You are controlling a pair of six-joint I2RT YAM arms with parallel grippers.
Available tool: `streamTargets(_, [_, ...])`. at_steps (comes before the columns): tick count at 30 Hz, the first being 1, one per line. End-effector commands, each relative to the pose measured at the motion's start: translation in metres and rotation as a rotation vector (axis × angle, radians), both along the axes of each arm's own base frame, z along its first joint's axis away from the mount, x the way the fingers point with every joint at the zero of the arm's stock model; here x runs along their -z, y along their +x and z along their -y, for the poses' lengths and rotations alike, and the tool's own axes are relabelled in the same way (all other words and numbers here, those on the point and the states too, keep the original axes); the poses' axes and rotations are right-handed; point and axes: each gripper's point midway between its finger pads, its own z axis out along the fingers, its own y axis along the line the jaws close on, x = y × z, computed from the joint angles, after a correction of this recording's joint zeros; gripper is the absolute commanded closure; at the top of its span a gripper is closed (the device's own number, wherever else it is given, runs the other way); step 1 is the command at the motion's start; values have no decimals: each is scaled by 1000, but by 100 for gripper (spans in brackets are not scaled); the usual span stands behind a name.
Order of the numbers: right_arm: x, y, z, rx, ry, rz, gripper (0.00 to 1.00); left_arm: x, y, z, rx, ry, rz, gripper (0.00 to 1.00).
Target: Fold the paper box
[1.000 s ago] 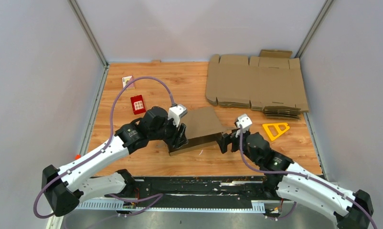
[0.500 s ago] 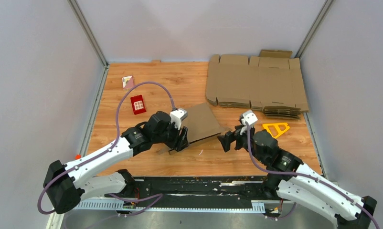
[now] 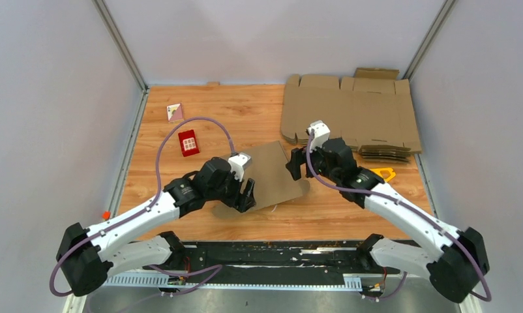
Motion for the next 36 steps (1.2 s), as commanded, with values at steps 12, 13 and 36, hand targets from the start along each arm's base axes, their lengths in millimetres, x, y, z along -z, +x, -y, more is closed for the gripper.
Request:
streamTargets(12, [77, 26, -7, -11, 6, -179, 31, -12, 47, -85, -480, 80, 71, 34])
streamTargets(13, [81, 27, -7, -8, 4, -188, 32, -3, 46, -88, -500, 79, 69, 29])
streamTargets(36, [101, 11, -25, -151, 62, -265, 61, 30, 52, -84, -530, -22, 119, 48])
